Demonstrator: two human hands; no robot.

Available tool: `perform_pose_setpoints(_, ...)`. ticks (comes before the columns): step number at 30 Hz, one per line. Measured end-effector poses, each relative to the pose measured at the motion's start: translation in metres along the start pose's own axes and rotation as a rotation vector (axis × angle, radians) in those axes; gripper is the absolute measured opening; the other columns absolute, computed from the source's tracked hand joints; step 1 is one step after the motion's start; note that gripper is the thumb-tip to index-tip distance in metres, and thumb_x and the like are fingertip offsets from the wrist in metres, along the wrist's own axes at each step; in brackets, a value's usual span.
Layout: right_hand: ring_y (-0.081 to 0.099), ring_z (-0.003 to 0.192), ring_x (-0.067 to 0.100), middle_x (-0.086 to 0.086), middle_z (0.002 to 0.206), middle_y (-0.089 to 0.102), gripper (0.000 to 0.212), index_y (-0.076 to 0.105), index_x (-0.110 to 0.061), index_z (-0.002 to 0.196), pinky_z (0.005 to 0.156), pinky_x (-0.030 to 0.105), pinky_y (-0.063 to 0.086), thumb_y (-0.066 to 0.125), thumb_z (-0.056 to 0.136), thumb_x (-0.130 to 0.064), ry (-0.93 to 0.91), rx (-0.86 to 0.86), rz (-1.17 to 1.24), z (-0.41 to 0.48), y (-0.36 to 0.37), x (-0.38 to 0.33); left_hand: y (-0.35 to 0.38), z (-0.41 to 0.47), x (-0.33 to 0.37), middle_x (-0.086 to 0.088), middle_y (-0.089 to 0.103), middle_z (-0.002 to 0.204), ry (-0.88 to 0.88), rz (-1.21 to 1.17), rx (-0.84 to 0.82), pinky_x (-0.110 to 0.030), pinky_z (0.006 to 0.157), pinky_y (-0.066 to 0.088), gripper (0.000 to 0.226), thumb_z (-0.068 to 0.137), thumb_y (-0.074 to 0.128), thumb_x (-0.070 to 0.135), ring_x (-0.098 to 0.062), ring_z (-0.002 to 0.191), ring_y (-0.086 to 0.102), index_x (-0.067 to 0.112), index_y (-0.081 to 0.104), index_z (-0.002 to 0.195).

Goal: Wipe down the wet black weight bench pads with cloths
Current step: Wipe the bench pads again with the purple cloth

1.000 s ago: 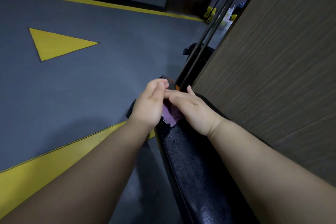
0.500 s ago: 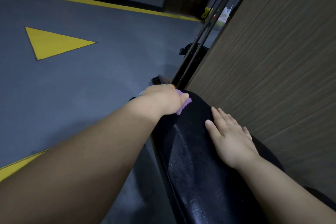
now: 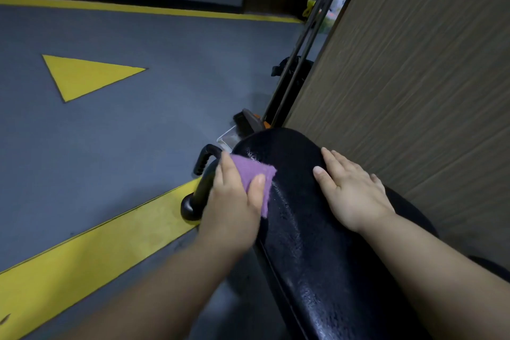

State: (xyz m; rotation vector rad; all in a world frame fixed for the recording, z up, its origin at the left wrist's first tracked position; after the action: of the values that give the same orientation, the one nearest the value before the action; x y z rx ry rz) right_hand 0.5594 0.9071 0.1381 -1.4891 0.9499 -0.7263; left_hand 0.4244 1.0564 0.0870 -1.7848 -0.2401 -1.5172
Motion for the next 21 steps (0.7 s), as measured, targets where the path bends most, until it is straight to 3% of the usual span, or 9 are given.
perform_pose_setpoints(3,0.005,0.147,0.011,-0.014,0.160,0.007,0.060,0.004,-0.038,0.152,0.119,0.048,0.005,0.012,0.096,-0.059,0.001,0.005,-0.008,0.001,0.000,0.000,0.014,-0.030,-0.005,0.001,-0.002,0.164,-0.030,-0.163,-0.021,-0.013,0.110,0.004,0.076,0.100,0.036,0.041,-0.007,0.148,0.004,0.014,-0.010,0.154)
perform_pose_setpoints(6,0.006,0.147,0.010,-0.014,0.160,0.008,0.060,0.005,-0.038,0.152,0.119,0.048,0.005,0.012,0.096,-0.059,0.000,0.009,-0.004,0.002,0.001,0.000,0.013,-0.012,-0.002,-0.006,-0.003,0.163,-0.058,-0.101,0.009,-0.012,0.105,0.003,0.077,0.101,0.038,0.038,-0.014,0.148,0.006,0.008,-0.009,0.154)
perform_pose_setpoints(9,0.006,0.147,0.010,-0.013,0.160,0.008,0.060,0.005,-0.038,0.152,0.119,0.048,0.006,0.012,0.096,-0.059,0.001,0.014,-0.009,0.002,0.001,0.000,0.006,0.024,0.000,-0.015,0.013,0.161,-0.098,0.012,0.008,-0.028,0.113,0.018,0.073,0.102,0.036,0.042,-0.027,0.146,0.020,0.004,0.003,0.154)
perform_pose_setpoints(11,0.006,0.147,0.010,-0.013,0.160,0.009,0.060,0.005,-0.038,0.152,0.118,0.049,0.006,0.012,0.096,-0.059,0.000,0.017,-0.009,0.002,0.001,0.000,0.002,0.058,-0.001,-0.021,0.038,0.148,-0.140,0.114,-0.019,-0.039,0.107,0.032,0.059,0.102,0.034,0.044,-0.036,0.133,0.040,0.004,0.031,0.145)
perform_pose_setpoints(12,0.007,0.147,0.011,-0.013,0.160,0.009,0.060,0.006,-0.038,0.152,0.118,0.049,0.006,0.012,0.096,-0.059,-0.001,0.018,-0.010,0.002,0.001,0.000,0.000,0.074,0.001,-0.021,0.049,0.136,-0.139,0.147,-0.030,-0.040,0.100,0.038,0.052,0.102,0.033,0.045,-0.037,0.125,0.048,0.005,0.044,0.133)
perform_pose_setpoints(14,0.008,0.147,0.011,-0.013,0.160,0.009,0.060,0.006,-0.038,0.152,0.118,0.049,0.007,0.012,0.096,-0.059,0.000,0.019,-0.011,0.002,0.001,0.000,0.001,0.097,0.005,-0.017,0.058,0.120,-0.138,0.195,-0.064,-0.035,0.089,0.039,0.047,0.103,0.031,0.044,-0.035,0.114,0.053,0.005,0.053,0.116)
perform_pose_setpoints(17,0.008,0.147,0.012,-0.012,0.160,0.009,0.059,0.006,-0.037,0.152,0.118,0.048,0.007,0.013,0.097,-0.057,0.001,0.015,-0.010,0.002,0.000,-0.001,0.005,0.102,0.001,-0.012,0.058,0.112,-0.132,0.150,-0.068,-0.032,0.083,0.037,0.045,0.103,0.031,0.042,-0.029,0.101,0.052,0.006,0.054,0.113)
perform_pose_setpoints(19,0.008,0.147,0.013,-0.012,0.160,0.009,0.059,0.006,-0.038,0.152,0.118,0.048,0.006,0.013,0.097,-0.057,0.003,0.016,-0.005,0.002,0.000,-0.001,0.004,0.090,-0.004,-0.011,0.060,0.118,-0.101,0.042,-0.018,-0.037,0.092,0.043,0.047,0.098,0.035,0.047,-0.030,0.106,0.056,0.009,0.055,0.117)
perform_pose_setpoints(21,0.009,0.147,0.013,-0.012,0.160,0.010,0.059,0.007,-0.037,0.152,0.118,0.049,0.007,0.013,0.097,-0.057,0.004,0.022,-0.004,0.003,0.000,-0.001,0.005,0.064,-0.007,-0.017,0.042,0.145,-0.092,-0.024,0.018,-0.039,0.112,0.031,0.056,0.099,0.038,0.045,-0.034,0.133,0.040,0.009,0.040,0.142)
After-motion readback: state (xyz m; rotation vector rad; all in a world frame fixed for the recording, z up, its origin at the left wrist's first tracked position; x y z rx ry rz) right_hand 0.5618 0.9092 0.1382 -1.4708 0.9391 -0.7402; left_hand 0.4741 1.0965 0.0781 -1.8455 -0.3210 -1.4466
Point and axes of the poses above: each hand's wrist, its own z-axis towards the middle knuckle, its own y-axis out of the palm, x = y × z, the point moved 7 cm from there along z, towards the middle knuckle
